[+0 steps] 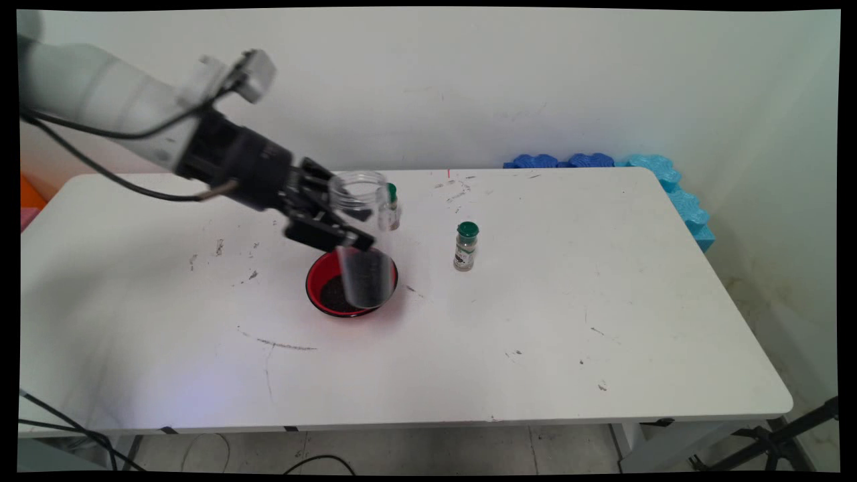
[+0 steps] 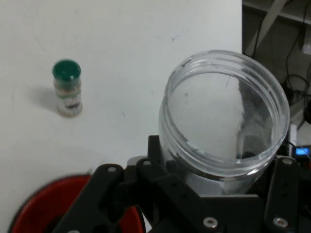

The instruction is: Pour the black seasoning powder in the red bowl

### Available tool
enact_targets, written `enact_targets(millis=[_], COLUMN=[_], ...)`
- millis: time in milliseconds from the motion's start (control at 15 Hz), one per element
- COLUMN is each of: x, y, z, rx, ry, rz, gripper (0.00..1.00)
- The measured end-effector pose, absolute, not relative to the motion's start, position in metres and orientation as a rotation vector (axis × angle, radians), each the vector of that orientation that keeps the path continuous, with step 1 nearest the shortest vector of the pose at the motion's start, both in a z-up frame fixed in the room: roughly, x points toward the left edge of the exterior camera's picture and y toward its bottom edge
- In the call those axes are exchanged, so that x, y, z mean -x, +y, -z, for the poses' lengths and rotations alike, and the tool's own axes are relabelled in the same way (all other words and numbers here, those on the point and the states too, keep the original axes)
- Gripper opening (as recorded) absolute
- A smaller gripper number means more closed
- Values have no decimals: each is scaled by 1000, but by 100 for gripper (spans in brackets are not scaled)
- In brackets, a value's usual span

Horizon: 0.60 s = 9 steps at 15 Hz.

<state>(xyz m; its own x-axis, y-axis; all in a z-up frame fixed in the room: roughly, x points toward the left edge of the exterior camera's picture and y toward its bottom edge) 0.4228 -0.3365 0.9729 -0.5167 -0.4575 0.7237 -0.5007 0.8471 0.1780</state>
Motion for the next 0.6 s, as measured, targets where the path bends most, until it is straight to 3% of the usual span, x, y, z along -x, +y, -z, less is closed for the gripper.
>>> enact_targets(millis=[600], x=[-464], y=[-310], z=[-1000], rx=[-796], ry=[-2245], rz=[-4], gripper=[0])
